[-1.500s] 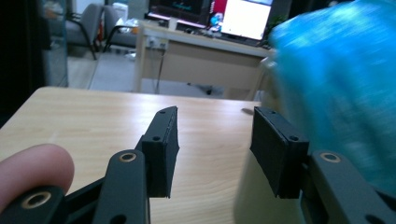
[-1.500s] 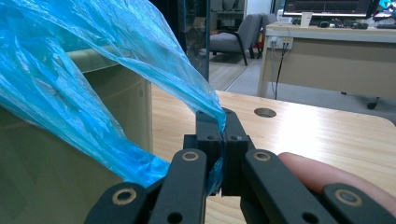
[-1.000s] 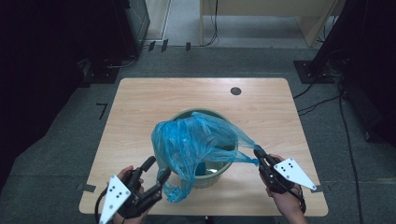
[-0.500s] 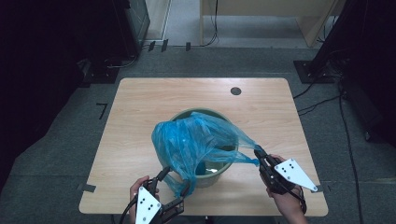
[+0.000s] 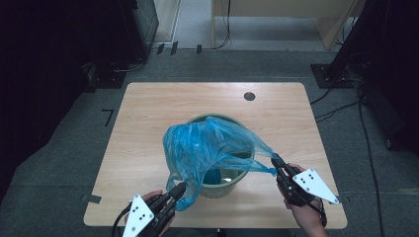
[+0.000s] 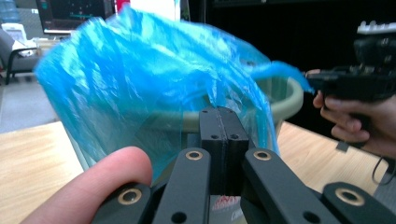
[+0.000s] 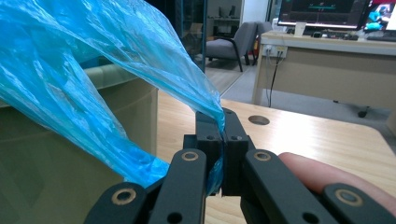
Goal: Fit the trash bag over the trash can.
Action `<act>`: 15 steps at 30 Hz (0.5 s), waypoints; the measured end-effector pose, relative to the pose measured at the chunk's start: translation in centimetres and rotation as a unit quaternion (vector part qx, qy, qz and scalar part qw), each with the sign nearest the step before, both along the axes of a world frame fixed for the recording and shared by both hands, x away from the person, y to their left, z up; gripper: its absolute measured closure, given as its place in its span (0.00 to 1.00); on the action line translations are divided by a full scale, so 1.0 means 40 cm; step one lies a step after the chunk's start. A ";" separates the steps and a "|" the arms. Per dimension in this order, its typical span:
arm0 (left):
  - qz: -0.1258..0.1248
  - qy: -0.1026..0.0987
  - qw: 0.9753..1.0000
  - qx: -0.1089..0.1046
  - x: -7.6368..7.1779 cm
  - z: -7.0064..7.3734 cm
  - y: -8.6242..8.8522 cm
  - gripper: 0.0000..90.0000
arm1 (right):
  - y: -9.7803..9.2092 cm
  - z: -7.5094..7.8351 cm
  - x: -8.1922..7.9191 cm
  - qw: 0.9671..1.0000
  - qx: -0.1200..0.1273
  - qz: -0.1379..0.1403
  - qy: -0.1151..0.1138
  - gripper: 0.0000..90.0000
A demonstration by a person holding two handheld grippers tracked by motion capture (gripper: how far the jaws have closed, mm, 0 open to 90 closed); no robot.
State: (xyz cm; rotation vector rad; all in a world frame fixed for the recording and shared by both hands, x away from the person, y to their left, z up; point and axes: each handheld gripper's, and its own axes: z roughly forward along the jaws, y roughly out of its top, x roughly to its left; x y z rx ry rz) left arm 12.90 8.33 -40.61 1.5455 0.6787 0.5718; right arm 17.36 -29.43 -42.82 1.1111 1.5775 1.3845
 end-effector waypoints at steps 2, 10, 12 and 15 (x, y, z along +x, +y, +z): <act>-0.002 -0.002 1.000 -0.013 -0.001 0.011 0.014 1.00 | -0.001 0.003 -0.002 1.000 -0.001 0.000 -0.003 1.00; 0.012 -0.003 1.000 -0.015 0.003 0.008 0.041 1.00 | -0.012 0.018 -0.036 1.000 -0.015 -0.004 -0.018 1.00; 0.014 0.003 1.000 -0.017 0.009 0.000 0.041 1.00 | -0.011 0.018 -0.038 1.000 -0.014 -0.002 -0.018 1.00; 0.010 0.013 1.000 -0.004 0.023 -0.026 0.031 1.00 | -0.002 0.007 -0.038 1.000 -0.017 0.004 -0.012 1.00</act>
